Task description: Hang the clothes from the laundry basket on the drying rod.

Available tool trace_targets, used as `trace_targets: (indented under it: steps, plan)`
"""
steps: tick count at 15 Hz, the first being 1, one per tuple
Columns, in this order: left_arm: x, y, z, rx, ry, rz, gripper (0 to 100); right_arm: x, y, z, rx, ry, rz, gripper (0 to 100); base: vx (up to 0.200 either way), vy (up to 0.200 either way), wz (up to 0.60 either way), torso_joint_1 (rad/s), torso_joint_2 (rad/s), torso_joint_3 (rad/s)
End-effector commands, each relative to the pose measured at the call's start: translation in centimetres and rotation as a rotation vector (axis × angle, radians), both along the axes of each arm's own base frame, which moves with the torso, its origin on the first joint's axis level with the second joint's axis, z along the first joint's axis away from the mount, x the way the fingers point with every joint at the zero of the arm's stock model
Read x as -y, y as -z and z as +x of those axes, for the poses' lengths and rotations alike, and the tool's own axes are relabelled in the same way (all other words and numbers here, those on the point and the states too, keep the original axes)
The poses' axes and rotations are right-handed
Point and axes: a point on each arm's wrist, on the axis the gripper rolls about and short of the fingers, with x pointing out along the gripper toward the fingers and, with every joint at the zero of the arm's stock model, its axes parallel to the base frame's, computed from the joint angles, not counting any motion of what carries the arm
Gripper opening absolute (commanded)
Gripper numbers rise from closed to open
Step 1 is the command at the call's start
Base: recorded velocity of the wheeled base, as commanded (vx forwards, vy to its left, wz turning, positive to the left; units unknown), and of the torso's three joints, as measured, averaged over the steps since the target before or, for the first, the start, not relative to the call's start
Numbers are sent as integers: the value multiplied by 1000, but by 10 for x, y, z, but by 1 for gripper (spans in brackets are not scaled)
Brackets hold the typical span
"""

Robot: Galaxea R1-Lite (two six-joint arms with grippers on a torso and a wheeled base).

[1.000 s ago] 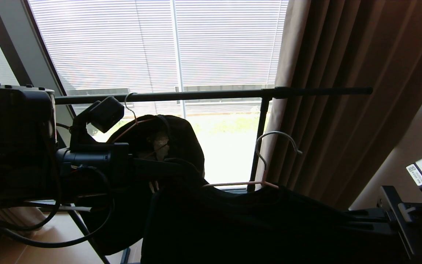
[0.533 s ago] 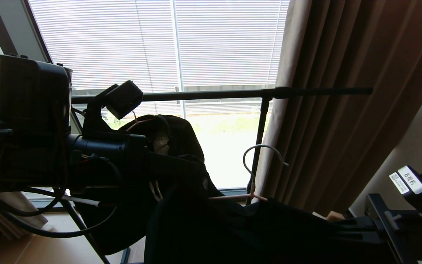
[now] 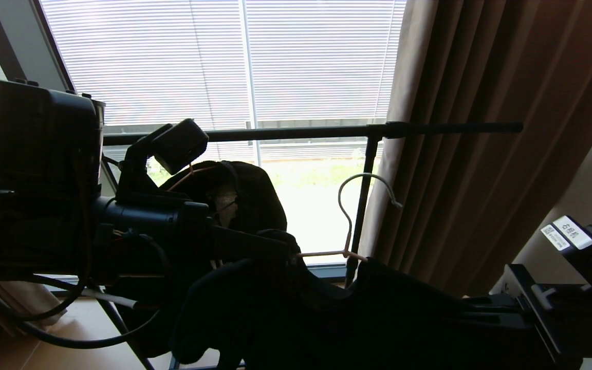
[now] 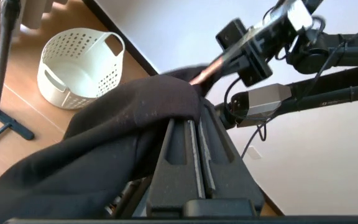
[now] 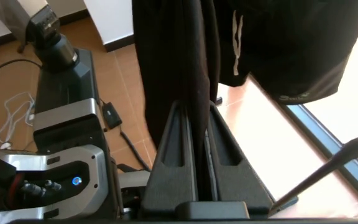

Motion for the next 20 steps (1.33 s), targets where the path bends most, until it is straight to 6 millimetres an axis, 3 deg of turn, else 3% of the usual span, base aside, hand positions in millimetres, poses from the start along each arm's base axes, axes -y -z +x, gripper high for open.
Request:
trace_targets:
  steps: [1,5,11,20]
  plan:
    - [-1,-7,-12,40,29,-13,0,-5,9,3,-31,-17,-10,0,0,0,0,0,0,0]
    - [3,-3,-24,127,106,12,0,-6,11,3,-33,-20,-6,0,0,0,0,0,0,0]
    - [16,2,-18,158,96,53,0,-7,12,0,12,-29,15,0,0,0,0,0,0,0]
    - [14,10,-20,216,108,96,0,-4,5,-2,50,13,131,0,0,0,0,0,0,0]
